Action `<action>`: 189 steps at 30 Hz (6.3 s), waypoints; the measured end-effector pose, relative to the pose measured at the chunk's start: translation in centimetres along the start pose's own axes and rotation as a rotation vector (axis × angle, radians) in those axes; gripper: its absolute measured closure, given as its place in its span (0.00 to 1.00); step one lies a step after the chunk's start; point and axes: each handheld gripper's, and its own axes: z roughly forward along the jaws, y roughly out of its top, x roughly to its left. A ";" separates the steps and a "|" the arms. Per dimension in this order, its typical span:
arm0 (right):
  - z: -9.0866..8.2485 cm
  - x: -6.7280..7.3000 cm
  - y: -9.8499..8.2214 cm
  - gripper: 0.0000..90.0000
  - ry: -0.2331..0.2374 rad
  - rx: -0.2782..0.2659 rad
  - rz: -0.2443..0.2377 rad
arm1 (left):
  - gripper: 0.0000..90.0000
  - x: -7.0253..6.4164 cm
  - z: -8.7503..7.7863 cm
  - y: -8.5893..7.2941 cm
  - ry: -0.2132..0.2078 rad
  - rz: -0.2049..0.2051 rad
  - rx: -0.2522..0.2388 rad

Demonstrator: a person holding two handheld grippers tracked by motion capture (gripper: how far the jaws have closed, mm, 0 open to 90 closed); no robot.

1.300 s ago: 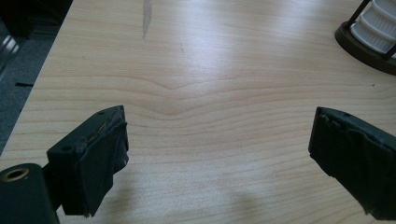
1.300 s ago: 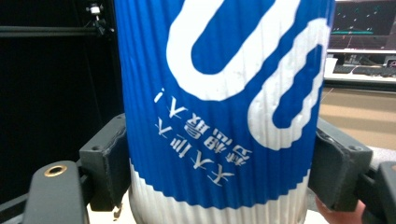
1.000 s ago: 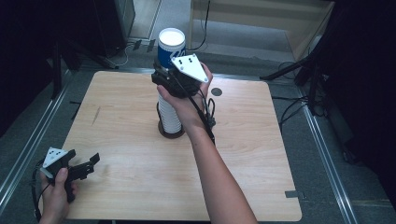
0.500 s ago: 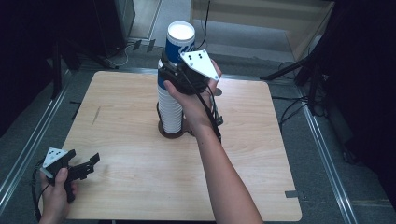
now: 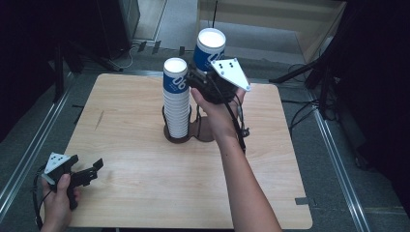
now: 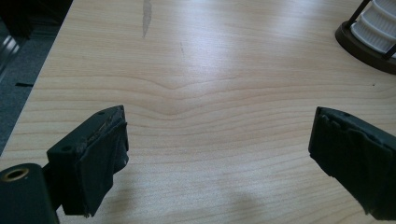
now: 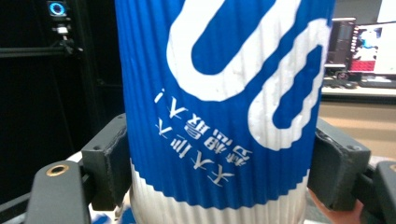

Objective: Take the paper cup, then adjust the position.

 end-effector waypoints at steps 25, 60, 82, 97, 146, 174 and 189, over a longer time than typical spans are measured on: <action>-7.7 -7.8 -5.8 0.23 -0.114 0.075 0.017 | 0.06 -0.1 -0.3 -0.2 0.011 -0.026 -0.034; -11.9 -7.9 -16.4 0.23 -0.130 0.242 0.005 | 0.06 -0.6 0.1 0.2 -0.066 0.047 -0.011; -11.1 -3.4 -20.3 0.23 -0.056 0.289 -0.125 | 0.06 -8.1 0.5 3.5 -0.220 0.148 0.003; -11.0 -1.5 -21.4 0.23 -0.028 0.305 -0.197 | 0.06 -13.5 2.3 5.7 -0.363 0.210 0.047; -11.8 4.3 -23.9 0.23 0.144 0.261 -0.660 | 0.16 -19.2 1.8 4.9 -0.563 0.363 0.106; -12.6 6.3 -24.8 0.22 0.253 0.214 -0.791 | 0.29 -19.5 1.9 4.5 -0.619 0.393 0.146; -13.0 6.4 -23.7 0.03 0.251 0.201 -0.719 | 0.31 -18.1 1.8 5.0 -0.642 0.342 0.099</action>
